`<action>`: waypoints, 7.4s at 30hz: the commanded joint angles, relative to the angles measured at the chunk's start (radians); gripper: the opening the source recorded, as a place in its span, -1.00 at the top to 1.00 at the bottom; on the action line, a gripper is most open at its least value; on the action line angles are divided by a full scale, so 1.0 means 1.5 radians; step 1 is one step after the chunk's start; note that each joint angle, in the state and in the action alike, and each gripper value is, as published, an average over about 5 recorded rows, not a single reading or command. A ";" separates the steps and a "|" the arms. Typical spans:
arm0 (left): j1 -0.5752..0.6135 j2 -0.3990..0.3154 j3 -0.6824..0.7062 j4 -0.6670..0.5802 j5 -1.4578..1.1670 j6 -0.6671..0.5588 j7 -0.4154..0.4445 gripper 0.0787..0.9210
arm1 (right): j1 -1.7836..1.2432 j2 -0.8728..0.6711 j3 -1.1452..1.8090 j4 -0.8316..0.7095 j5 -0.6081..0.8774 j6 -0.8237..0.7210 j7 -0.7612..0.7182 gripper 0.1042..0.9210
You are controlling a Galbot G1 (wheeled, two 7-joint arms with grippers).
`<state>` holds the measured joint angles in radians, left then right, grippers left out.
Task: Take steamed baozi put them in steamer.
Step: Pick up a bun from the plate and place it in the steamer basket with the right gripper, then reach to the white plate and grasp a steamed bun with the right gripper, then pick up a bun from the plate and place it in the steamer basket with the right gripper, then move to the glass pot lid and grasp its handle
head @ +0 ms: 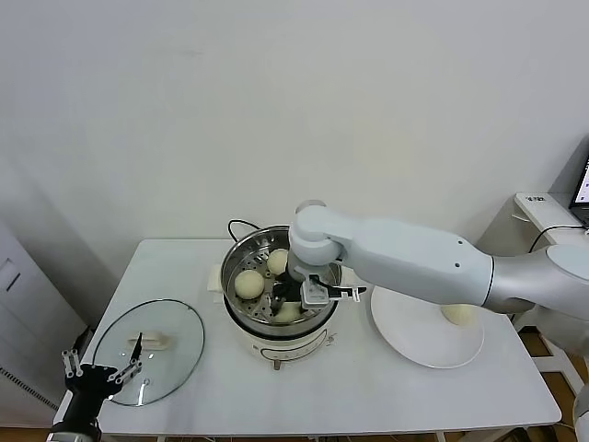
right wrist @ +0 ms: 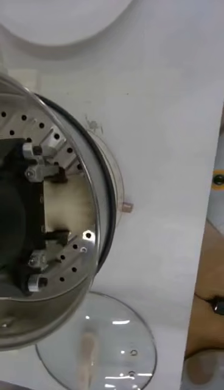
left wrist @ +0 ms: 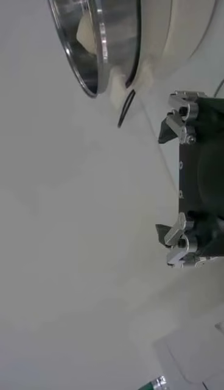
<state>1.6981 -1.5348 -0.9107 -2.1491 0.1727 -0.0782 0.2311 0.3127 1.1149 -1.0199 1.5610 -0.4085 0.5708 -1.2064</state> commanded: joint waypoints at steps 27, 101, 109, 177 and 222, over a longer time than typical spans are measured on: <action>-0.018 0.015 0.015 0.003 0.007 0.011 -0.002 -0.77 | 0.038 -0.247 0.018 -0.494 0.289 -0.354 -0.053 -0.76; -0.010 -0.014 0.020 -0.010 0.022 0.006 -0.004 -0.77 | 0.242 -0.110 -0.096 -0.203 0.703 -0.619 0.056 0.30; -0.006 -0.015 0.020 -0.016 0.021 0.006 -0.004 -0.77 | 0.157 -0.075 -0.107 -0.150 0.671 -0.679 0.118 0.30; -0.024 0.018 0.055 -0.017 0.043 0.006 -0.035 -0.77 | -0.984 -0.123 1.017 0.026 0.768 -0.302 0.820 -0.76; -0.148 0.085 -0.004 0.354 0.906 -0.270 -0.342 -0.77 | -1.296 0.104 1.244 0.240 0.619 -0.333 0.643 -0.76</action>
<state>1.5677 -1.4101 -0.9346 -1.7384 1.3331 -0.4808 -0.1961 -1.5977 1.2619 0.8280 1.9098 0.5276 0.0558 -0.2293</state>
